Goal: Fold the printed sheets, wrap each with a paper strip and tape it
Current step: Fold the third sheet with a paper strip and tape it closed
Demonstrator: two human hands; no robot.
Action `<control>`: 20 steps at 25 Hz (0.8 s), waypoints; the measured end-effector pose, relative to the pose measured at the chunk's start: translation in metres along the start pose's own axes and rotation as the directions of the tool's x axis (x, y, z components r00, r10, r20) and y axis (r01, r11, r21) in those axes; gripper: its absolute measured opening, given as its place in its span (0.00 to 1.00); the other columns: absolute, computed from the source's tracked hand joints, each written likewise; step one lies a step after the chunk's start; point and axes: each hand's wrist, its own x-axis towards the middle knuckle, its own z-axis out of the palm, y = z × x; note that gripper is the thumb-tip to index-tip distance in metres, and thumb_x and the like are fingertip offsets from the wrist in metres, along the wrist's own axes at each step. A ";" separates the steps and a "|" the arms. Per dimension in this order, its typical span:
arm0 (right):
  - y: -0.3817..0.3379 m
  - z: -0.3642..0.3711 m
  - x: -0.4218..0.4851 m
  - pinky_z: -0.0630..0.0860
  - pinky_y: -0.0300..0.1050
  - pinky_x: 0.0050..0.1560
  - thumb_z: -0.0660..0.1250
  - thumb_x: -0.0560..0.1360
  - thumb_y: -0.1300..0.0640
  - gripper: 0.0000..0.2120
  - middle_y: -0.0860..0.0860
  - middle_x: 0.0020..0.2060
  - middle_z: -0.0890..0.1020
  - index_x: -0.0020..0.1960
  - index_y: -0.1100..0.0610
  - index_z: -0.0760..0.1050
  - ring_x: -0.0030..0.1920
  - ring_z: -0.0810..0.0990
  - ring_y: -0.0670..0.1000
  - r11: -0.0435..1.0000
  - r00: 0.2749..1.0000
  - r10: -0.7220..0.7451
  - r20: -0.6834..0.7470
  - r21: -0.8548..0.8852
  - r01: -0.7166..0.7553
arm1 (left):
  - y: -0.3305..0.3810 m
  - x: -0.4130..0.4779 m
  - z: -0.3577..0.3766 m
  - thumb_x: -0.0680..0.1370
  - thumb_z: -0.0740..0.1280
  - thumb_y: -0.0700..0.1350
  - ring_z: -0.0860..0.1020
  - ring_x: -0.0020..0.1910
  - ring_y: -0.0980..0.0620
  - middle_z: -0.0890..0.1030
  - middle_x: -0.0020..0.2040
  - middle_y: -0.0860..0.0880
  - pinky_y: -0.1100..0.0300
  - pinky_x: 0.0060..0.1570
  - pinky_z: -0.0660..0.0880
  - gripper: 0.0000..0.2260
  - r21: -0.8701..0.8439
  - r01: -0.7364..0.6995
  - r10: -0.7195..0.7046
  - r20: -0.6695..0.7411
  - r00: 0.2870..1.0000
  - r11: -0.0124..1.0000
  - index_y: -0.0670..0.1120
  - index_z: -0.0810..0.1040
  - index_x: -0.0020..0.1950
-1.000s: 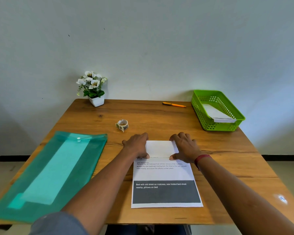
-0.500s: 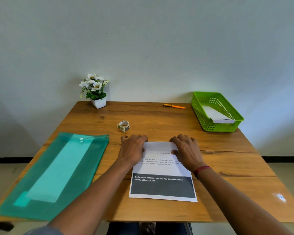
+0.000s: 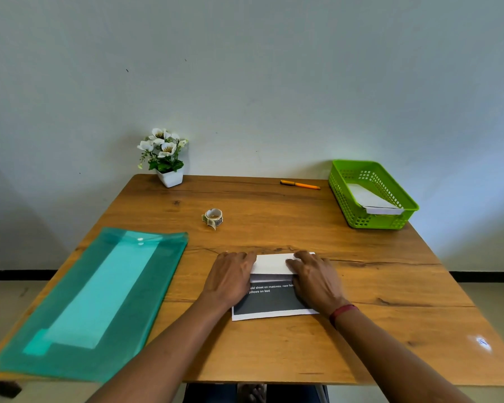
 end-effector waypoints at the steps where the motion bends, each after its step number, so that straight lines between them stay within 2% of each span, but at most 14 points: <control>1: 0.000 0.003 0.000 0.75 0.52 0.55 0.64 0.75 0.56 0.16 0.57 0.65 0.78 0.62 0.54 0.78 0.61 0.78 0.60 1.000 1.000 -0.001 0.016 0.011 0.001 | 0.001 -0.001 0.002 0.75 0.65 0.39 0.78 0.49 0.45 0.82 0.53 0.46 0.52 0.51 0.73 0.17 -0.005 0.006 -0.006 0.004 1.000 1.000 0.46 0.74 0.63; 3: -0.001 0.008 -0.001 0.71 0.53 0.64 0.60 0.78 0.52 0.21 0.57 0.72 0.71 0.70 0.54 0.72 0.71 0.70 0.58 1.000 0.999 -0.001 0.054 0.019 0.000 | 0.003 -0.004 0.008 0.77 0.64 0.43 0.76 0.56 0.46 0.80 0.59 0.46 0.52 0.53 0.74 0.17 -0.034 0.028 -0.027 0.003 1.000 0.999 0.46 0.74 0.66; 5: -0.001 0.013 -0.003 0.66 0.54 0.68 0.55 0.80 0.50 0.24 0.56 0.76 0.66 0.75 0.54 0.65 0.76 0.64 0.56 1.000 0.997 -0.009 0.083 0.016 0.007 | 0.006 -0.008 0.014 0.80 0.58 0.50 0.72 0.63 0.47 0.76 0.67 0.46 0.52 0.61 0.72 0.21 -0.028 0.037 -0.037 -0.001 0.999 0.999 0.46 0.71 0.71; 8: -0.002 0.017 -0.006 0.61 0.56 0.72 0.51 0.82 0.47 0.26 0.56 0.78 0.61 0.77 0.55 0.61 0.78 0.59 0.54 0.999 0.993 -0.017 0.114 0.034 0.013 | 0.013 -0.016 0.023 0.80 0.46 0.59 0.62 0.74 0.45 0.63 0.78 0.44 0.47 0.72 0.62 0.30 -0.001 0.062 -0.062 0.082 0.995 0.998 0.46 0.61 0.78; 10: -0.001 0.020 -0.007 0.54 0.56 0.76 0.47 0.82 0.44 0.29 0.55 0.79 0.56 0.79 0.56 0.56 0.79 0.53 0.53 0.999 0.988 -0.015 0.152 0.051 0.008 | 0.016 -0.018 0.028 0.79 0.42 0.63 0.53 0.79 0.44 0.52 0.81 0.45 0.44 0.77 0.51 0.33 -0.002 0.082 -0.081 0.155 0.985 0.997 0.47 0.52 0.81; 13: -0.004 0.025 -0.008 0.41 0.56 0.78 0.40 0.79 0.37 0.36 0.53 0.79 0.43 0.81 0.55 0.44 0.80 0.42 0.52 0.998 0.974 -0.019 0.227 0.067 0.004 | 0.017 -0.017 0.032 0.80 0.41 0.64 0.41 0.80 0.46 0.41 0.82 0.47 0.42 0.77 0.41 0.33 0.018 0.062 -0.064 0.213 0.975 0.998 0.50 0.42 0.81; 15: -0.011 0.026 -0.008 0.36 0.56 0.77 0.37 0.78 0.35 0.36 0.52 0.78 0.37 0.80 0.53 0.39 0.79 0.36 0.52 0.996 0.970 -0.042 0.239 0.083 0.022 | 0.018 -0.016 0.031 0.81 0.41 0.62 0.38 0.80 0.47 0.39 0.81 0.48 0.40 0.76 0.37 0.31 0.028 0.032 -0.037 0.211 0.977 0.999 0.51 0.39 0.81; 20: -0.024 0.029 -0.006 0.34 0.55 0.77 0.34 0.78 0.36 0.33 0.49 0.78 0.35 0.79 0.49 0.34 0.78 0.33 0.50 0.989 0.968 -0.110 0.224 0.124 0.084 | 0.017 -0.017 0.029 0.82 0.41 0.59 0.37 0.79 0.49 0.38 0.81 0.49 0.44 0.77 0.36 0.29 0.018 0.010 -0.014 0.205 0.979 1.000 0.50 0.38 0.81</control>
